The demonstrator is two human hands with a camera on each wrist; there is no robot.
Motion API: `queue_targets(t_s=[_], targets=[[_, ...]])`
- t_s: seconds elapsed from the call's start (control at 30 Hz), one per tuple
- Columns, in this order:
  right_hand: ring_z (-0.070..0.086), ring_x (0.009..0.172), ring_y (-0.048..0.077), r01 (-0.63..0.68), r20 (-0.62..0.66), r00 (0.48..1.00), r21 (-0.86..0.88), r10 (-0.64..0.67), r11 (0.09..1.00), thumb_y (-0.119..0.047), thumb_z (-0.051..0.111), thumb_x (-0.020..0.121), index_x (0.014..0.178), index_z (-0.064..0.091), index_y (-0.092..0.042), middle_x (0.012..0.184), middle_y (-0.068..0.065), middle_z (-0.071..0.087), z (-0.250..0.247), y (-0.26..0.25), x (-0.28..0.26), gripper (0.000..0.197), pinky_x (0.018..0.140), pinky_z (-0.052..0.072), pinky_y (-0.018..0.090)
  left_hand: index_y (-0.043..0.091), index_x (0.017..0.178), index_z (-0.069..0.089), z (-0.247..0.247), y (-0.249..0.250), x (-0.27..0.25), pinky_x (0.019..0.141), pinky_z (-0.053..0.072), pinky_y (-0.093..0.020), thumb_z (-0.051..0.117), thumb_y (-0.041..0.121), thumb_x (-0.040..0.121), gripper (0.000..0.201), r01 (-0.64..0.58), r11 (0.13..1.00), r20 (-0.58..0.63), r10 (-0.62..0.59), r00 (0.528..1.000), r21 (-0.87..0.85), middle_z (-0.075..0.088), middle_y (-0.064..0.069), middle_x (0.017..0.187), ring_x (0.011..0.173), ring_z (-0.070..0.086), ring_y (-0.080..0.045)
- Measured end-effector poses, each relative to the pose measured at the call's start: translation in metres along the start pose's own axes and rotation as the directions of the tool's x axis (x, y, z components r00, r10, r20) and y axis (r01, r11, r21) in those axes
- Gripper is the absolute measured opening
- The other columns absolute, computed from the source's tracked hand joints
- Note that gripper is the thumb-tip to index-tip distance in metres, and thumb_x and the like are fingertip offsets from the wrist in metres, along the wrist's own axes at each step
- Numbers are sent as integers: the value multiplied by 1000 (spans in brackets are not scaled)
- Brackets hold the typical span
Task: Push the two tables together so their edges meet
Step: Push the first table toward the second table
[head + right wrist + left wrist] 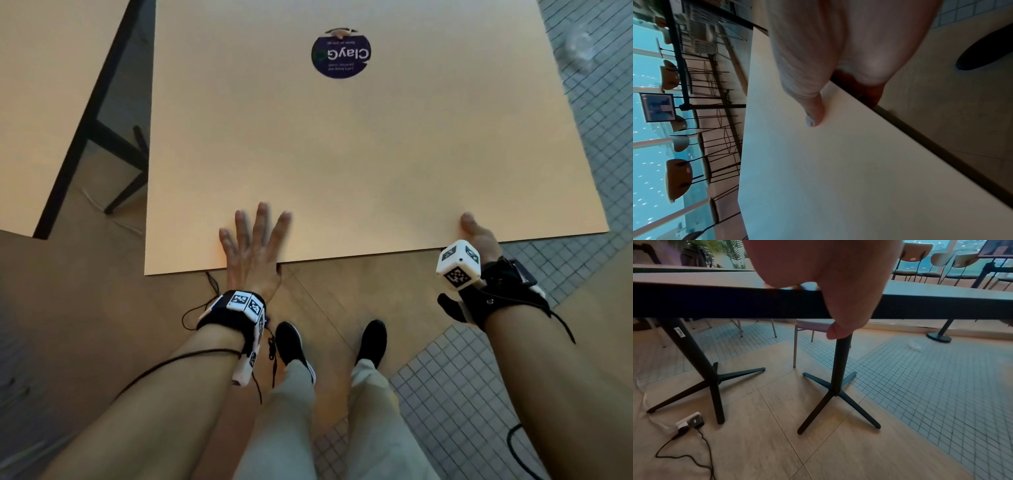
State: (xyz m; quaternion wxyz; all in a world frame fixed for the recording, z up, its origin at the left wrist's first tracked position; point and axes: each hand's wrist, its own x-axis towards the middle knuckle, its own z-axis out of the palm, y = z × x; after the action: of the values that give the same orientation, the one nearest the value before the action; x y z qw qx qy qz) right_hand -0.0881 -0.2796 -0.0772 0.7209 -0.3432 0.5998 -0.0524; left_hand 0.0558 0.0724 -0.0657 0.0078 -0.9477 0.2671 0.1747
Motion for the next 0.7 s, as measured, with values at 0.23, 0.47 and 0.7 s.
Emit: queue_targets(t_s=[0.23, 0.47, 0.7], targets=[[66, 92, 32, -125, -312, 950, -397, -6, 909, -67, 79, 52, 141, 40, -8, 122, 16, 57, 5, -3, -28, 114, 89, 51, 44, 45, 156, -18, 9, -5, 8, 116, -4, -72, 54, -15, 73, 125, -16, 999, -76, 20, 997, 43, -22, 1, 168, 152, -17, -43], [-7, 149, 33, 205, -52, 784, -919, -619, 337, -64, 49, 83, 155, 3, -17, 162, 12, -8, -7, 33, -51, 98, 120, 7, 51, 47, 157, -14, 8, -2, 7, 117, 2, -72, 56, -13, 72, 125, -2, 998, -122, 10, 992, 64, -15, 2, 170, 154, -10, -41], [-13, 149, 28, 367, 462, 663, -886, -589, -282, -62, 37, 81, 156, 11, -20, 163, 6, -9, 9, 32, -44, 90, 114, -11, 55, 48, 158, -4, 12, -2, 8, 117, 4, -71, 63, -12, 70, 126, 19, 997, -191, -5, 981, 73, -3, 4, 171, 155, -2, -40]])
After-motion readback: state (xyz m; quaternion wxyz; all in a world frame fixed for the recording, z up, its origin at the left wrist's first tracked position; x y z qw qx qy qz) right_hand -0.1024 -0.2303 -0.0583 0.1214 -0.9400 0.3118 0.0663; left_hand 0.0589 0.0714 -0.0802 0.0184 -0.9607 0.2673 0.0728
